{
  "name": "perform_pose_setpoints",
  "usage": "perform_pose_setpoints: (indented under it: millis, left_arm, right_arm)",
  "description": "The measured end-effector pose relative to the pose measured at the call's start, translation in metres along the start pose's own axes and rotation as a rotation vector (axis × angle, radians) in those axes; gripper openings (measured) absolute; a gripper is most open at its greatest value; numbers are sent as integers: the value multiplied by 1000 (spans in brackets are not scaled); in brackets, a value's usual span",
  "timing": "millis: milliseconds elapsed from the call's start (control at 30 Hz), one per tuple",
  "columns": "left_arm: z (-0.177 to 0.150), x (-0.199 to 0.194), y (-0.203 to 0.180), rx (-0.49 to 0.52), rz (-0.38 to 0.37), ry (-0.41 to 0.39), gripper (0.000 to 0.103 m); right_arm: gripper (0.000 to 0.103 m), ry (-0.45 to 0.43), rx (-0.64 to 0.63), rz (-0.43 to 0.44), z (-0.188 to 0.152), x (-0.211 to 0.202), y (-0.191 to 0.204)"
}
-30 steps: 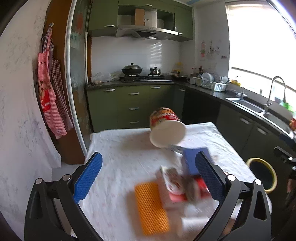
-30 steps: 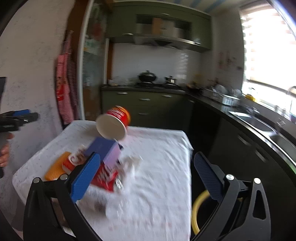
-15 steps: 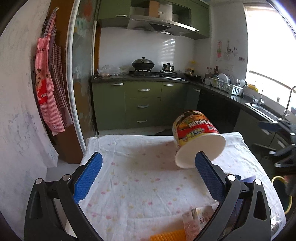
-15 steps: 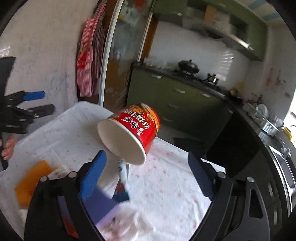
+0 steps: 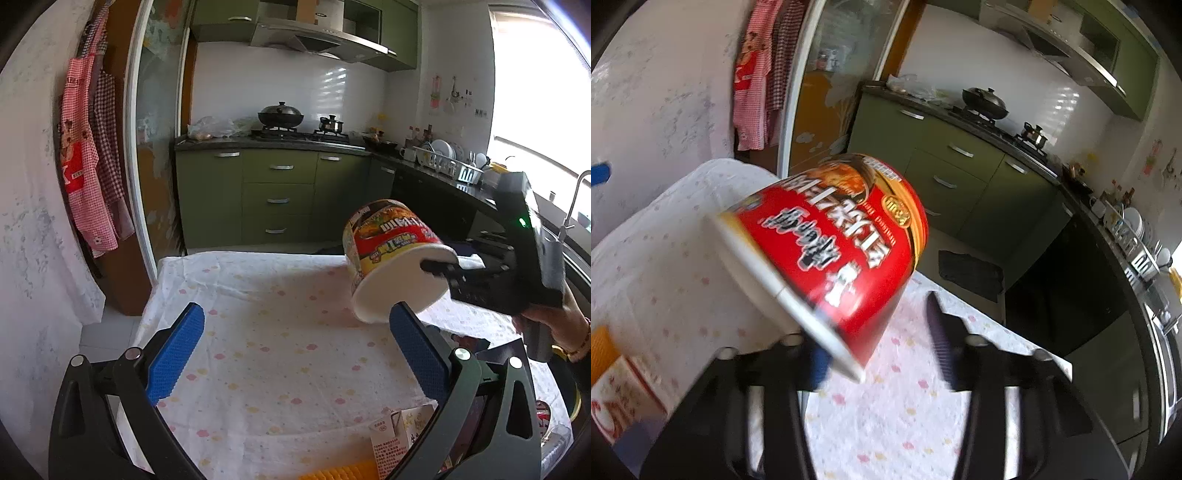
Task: Collect trash
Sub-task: 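Grasp the red-and-white paper noodle cup with the right gripper and lift, then carry the noodle cup over the yellow-rimmed bin and release it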
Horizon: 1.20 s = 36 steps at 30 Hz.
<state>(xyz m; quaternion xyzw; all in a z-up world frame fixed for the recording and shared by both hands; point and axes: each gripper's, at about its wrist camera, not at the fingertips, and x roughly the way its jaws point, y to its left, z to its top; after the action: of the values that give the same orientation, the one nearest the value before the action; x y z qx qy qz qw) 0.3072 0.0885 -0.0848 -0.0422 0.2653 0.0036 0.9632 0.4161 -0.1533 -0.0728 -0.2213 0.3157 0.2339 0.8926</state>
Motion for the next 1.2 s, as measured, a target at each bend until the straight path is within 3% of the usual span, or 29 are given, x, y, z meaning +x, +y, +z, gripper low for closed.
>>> perform_pose_setpoints:
  millis: [133, 333, 400, 633, 767, 933, 1067, 1200]
  left_arm:
    - [-1, 2, -1, 1, -8, 8, 99]
    - [-3, -1, -5, 19, 5, -11, 99]
    - [-3, -3, -7, 31, 16, -24, 99]
    - [-2, -13, -7, 27, -15, -47, 99]
    - [3, -26, -8, 34, -38, -78, 99]
    - [9, -47, -14, 55, -55, -123, 99]
    - [15, -67, -24, 96, -48, -152, 99]
    - [25, -95, -34, 130, -57, -159, 99]
  right_arm:
    - [10, -22, 64, -29, 12, 8, -10]
    - [4, -25, 209, -5, 32, 7, -36]
    - [4, -30, 292, 38, 37, 1, -51]
    - [4, -17, 532, 151, 26, -70, -112]
    - [4, 55, 688, 148, -29, -141, -166]
    - [4, 216, 882, 2, -151, -221, -224]
    - [6, 366, 1012, -90, -244, -252, -248]
    - [6, 537, 1088, -98, -320, -240, -258]
